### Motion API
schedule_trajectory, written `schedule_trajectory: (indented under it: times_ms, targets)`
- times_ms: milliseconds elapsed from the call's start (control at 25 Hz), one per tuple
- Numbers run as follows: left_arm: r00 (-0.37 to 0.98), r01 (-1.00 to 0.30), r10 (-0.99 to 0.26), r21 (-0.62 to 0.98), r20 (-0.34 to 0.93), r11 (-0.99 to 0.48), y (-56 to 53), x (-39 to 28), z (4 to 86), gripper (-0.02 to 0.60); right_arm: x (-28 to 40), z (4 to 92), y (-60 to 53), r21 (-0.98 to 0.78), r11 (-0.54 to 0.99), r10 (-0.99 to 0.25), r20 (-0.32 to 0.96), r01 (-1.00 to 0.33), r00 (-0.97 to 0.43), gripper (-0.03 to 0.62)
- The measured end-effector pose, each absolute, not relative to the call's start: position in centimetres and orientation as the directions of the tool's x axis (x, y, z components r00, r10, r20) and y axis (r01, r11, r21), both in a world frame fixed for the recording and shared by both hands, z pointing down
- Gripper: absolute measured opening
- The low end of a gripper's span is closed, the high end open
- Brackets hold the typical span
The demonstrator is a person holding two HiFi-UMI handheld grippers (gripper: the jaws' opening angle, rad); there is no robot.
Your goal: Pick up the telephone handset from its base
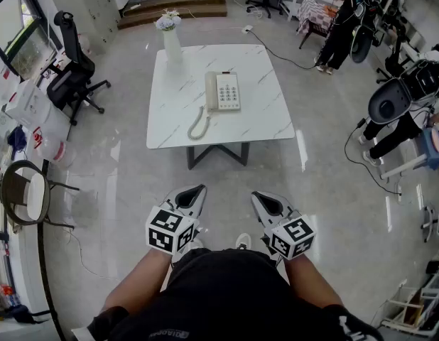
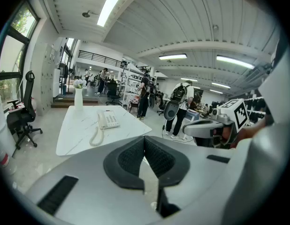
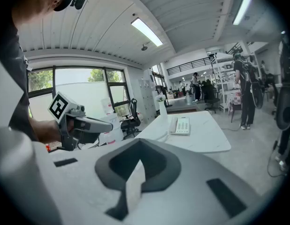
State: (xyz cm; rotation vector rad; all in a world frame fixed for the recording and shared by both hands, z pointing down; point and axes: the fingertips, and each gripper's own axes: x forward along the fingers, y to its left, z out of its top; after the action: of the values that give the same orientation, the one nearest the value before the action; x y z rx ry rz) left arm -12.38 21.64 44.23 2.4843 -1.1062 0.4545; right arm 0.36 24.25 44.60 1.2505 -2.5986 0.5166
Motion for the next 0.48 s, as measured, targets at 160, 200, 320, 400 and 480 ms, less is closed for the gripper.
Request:
schedule_trajectory:
  times_ms: [160,200,320,400,480]
  targets:
    - [0.635,-0.761,-0.638,0.21,0.435,-0.614,21.75,-12.55,44.37,0.002,0.26,44.71,24.19,-0.217,0.581,-0.711,0.335,-0.785,-0.618,0.0]
    - [0.634,-0.762,-0.639,0.21,0.435,-0.613,21.8,-12.59,44.39,0.002,0.23,44.73,24.21,-0.216,0.582,-0.71,0.335,-0.784,-0.619,0.0]
    - [0.632,-0.764,-0.643,0.207,0.433,-0.611,21.92,-12.55,44.37,0.002,0.24,44.74,24.34,-0.216,0.586,-0.707,0.334,-0.781,-0.623,0.0]
    - [0.63,-0.766,-0.645,0.206,0.433,-0.609,21.92,-12.49,44.23,0.002,0.25,44.7,24.41,-0.216,0.59,-0.703,0.335,-0.778,-0.627,0.0]
    - [0.63,-0.766,-0.645,0.207,0.432,-0.609,21.86,-12.4,44.08,0.002,0.23,44.65,24.4,-0.218,0.594,-0.699,0.337,-0.774,-0.631,0.0]
